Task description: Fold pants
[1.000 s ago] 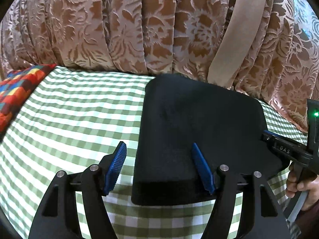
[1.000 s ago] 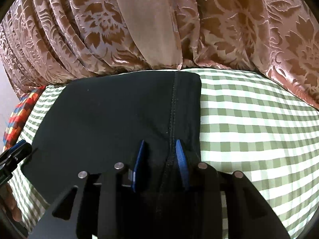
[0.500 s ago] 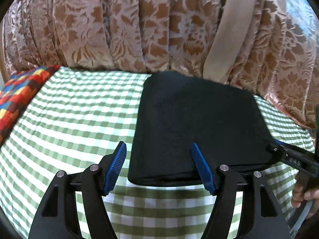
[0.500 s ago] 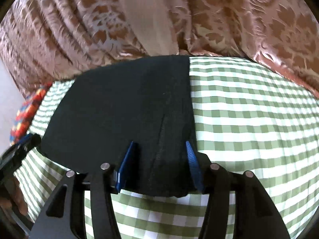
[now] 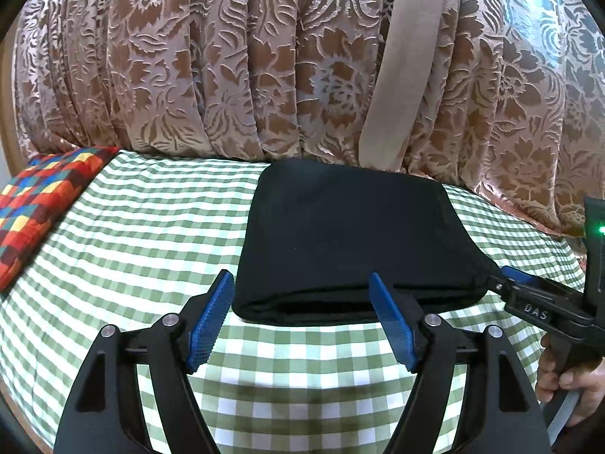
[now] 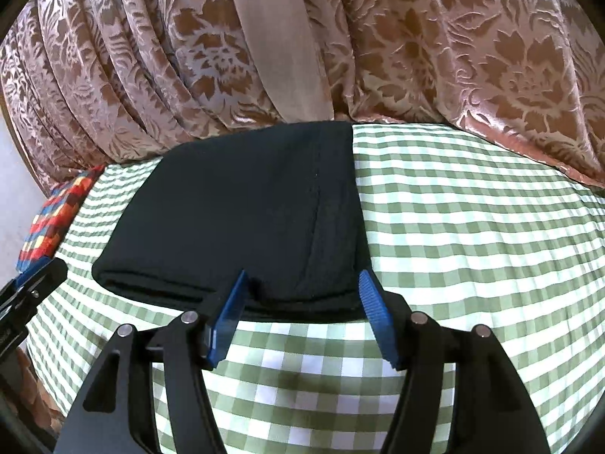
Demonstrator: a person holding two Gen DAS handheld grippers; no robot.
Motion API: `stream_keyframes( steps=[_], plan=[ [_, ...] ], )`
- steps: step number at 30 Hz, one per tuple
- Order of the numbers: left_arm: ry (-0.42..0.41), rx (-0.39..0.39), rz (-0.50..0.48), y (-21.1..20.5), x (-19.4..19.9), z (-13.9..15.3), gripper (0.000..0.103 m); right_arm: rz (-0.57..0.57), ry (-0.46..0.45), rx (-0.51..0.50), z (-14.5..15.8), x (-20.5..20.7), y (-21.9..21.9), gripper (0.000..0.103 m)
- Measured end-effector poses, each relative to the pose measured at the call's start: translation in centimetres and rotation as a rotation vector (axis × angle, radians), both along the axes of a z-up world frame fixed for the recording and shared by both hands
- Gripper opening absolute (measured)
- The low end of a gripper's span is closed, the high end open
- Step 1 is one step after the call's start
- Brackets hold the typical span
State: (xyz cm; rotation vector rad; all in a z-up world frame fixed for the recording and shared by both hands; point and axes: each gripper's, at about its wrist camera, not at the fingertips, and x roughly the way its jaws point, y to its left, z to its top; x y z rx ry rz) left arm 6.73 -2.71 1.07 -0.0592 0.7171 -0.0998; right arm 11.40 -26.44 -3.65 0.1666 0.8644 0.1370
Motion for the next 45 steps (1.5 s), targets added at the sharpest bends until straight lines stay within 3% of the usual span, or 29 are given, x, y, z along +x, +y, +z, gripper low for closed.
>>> stream_keyframes(
  steps=[3,5,7,10,12,14,21,30,37,45],
  plan=[
    [0.011,0.000,-0.002,-0.1,0.1,-0.3,0.073,-0.027,0.079,0.006,-2.1,2.3,-0.8,0.064],
    [0.020,-0.008,-0.002,0.0,0.0,-0.4,0.073,-0.038,0.084,0.024,-2.5,2.7,-1.1,0.067],
    [0.019,-0.015,-0.003,0.0,-0.4,-0.4,0.073,-0.042,0.073,0.012,-2.1,2.2,-1.0,0.067],
    [0.011,-0.023,0.002,0.2,-1.0,-0.3,0.082,-0.050,0.037,-0.030,-1.0,0.6,-0.6,0.069],
    [0.015,-0.020,0.008,0.2,-1.4,-0.4,0.082,-0.076,0.019,-0.016,-0.1,-0.9,-0.7,0.082],
    [0.021,-0.012,0.007,0.1,-1.9,-0.6,0.082,-0.088,0.003,0.000,0.6,-2.0,-0.4,0.088],
    [0.023,-0.011,0.009,0.3,-3.9,-0.8,0.094,-0.120,-0.059,-0.070,2.6,-5.9,1.9,0.100],
    [0.004,-0.004,0.020,0.4,-5.3,0.0,0.099,-0.114,-0.095,-0.120,2.8,-8.0,3.5,0.101],
    [-0.004,0.064,0.052,-0.4,-5.7,0.2,0.099,-0.089,-0.136,-0.184,2.7,-9.0,4.4,0.101],
    [-0.010,0.071,0.102,0.0,-5.8,0.3,0.099,-0.088,-0.131,-0.170,2.6,-9.2,4.3,0.101]
  ],
)
